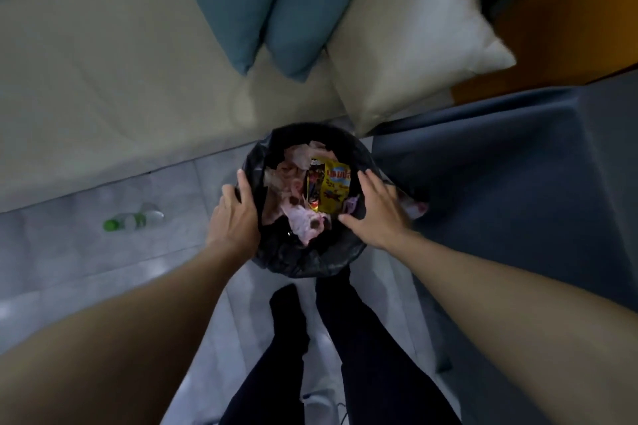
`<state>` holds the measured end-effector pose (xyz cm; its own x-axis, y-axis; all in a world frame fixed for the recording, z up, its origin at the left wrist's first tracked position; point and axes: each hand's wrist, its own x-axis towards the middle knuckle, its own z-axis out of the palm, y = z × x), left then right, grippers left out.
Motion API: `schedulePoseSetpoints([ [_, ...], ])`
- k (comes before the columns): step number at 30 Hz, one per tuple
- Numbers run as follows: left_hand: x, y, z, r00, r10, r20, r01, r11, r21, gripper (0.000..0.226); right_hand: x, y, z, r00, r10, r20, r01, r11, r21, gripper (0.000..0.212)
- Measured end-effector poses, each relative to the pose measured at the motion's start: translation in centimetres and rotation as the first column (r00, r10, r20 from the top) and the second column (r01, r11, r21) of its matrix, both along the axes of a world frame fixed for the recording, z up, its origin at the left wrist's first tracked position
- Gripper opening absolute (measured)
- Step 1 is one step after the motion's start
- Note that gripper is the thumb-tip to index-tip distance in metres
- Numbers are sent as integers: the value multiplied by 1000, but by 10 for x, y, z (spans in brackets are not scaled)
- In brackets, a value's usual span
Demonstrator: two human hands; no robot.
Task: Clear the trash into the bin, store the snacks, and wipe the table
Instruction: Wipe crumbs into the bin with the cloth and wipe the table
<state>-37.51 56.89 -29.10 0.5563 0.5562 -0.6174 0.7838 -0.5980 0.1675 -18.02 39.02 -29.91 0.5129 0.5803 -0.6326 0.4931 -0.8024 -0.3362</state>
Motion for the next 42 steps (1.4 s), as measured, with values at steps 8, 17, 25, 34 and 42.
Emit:
schedulePoseSetpoints([
  [8,-9,29,-123,989,147,-23,-147,989,-34,114,2,42,-115,997,65,-51,-64,998,29,103],
  [17,-15,57,-211,963,270,-23,-271,958,-93,108,4,78,-203,989,107,-98,-101,993,63,112],
  [25,-2,72,-208,967,239,-87,-251,951,-179,117,9,85,-215,969,91,-229,-88,996,21,115],
  [34,34,76,-106,999,-48,1,48,998,-33,82,14,97,-108,995,77,-69,-74,996,51,86],
  [42,57,75,49,962,-259,84,245,958,151,67,14,77,47,993,54,102,-60,997,55,77],
])
